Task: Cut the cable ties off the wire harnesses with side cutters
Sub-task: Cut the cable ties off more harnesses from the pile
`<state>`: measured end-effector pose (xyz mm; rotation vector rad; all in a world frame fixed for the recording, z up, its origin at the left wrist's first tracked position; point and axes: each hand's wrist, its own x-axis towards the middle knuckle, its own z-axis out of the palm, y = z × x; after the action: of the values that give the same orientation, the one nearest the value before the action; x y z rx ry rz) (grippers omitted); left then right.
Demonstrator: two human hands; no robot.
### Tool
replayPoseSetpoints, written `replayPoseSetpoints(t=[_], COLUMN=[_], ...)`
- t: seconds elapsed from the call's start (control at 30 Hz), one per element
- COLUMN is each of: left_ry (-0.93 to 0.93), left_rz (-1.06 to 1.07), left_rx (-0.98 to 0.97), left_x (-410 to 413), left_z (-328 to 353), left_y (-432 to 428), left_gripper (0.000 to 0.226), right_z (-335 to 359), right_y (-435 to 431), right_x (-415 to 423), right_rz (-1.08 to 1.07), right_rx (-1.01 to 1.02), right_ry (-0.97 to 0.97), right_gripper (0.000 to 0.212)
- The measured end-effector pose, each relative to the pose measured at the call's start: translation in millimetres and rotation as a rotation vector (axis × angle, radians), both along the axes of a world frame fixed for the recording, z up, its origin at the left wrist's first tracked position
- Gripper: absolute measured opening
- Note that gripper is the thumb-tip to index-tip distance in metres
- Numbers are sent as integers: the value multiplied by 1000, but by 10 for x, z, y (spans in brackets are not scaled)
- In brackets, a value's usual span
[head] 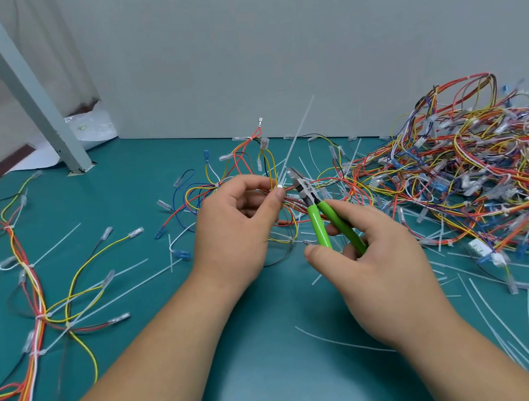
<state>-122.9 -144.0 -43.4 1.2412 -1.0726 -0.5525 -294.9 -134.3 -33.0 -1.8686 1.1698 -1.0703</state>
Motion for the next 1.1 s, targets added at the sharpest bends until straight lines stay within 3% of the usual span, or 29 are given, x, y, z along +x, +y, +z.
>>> replayPoseSetpoints(t=[0.53, 0.93, 1.1], left_ry=[-29, -9, -10], left_rz=[-69, -148, -150], left_rx=[-24, -18, -8], left_x=[-40, 62, 92], left_z=[5, -3, -19], left_y=[19, -11, -26], left_gripper=[24, 31, 30], right_z=[-53, -44, -39], right_y=[-40, -102, -101], right_x=[-15, -99, -114], right_rz=[-16, 5, 28], right_rx=[5, 16, 13], right_ry=[166, 239, 280], right_gripper=[30, 42, 60])
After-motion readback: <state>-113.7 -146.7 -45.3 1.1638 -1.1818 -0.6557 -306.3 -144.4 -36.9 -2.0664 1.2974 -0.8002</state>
